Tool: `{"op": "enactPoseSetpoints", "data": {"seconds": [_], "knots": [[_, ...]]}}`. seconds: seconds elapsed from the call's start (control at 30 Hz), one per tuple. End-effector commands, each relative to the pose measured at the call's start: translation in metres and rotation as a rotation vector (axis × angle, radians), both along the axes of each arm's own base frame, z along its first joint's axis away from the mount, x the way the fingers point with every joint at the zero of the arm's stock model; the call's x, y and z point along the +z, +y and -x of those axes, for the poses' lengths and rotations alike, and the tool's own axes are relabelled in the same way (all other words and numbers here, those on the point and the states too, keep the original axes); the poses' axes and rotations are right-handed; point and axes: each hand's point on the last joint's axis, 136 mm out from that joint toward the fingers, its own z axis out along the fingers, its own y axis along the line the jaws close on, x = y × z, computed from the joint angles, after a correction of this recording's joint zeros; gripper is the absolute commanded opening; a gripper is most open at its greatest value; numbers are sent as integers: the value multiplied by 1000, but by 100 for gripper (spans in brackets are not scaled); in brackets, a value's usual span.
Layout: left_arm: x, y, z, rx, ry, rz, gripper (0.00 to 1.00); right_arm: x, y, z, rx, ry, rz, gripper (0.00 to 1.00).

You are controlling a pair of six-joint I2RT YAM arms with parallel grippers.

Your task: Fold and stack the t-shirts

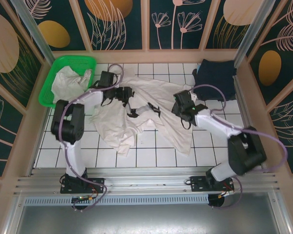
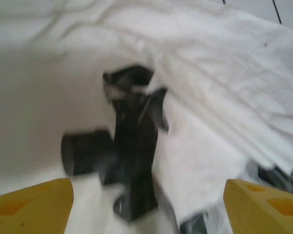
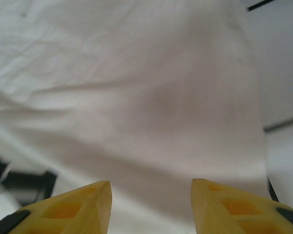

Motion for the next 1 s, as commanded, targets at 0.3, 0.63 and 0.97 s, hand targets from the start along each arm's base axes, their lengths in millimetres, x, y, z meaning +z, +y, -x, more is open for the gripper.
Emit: {"op": "enactPoseSetpoints", "data": {"seconds": [0.3,0.63,0.97], "knots": [[-66,49,128,251,146,-52,74,-76,-43,-97,-24,112,-3,43],[-77,93,168,387,191,-188,76,-92,-46,-152,7,129,-104,45],[-46,87,150,343,127,-173,77,-1,-34,-136,103,-45,-38,61]]}}
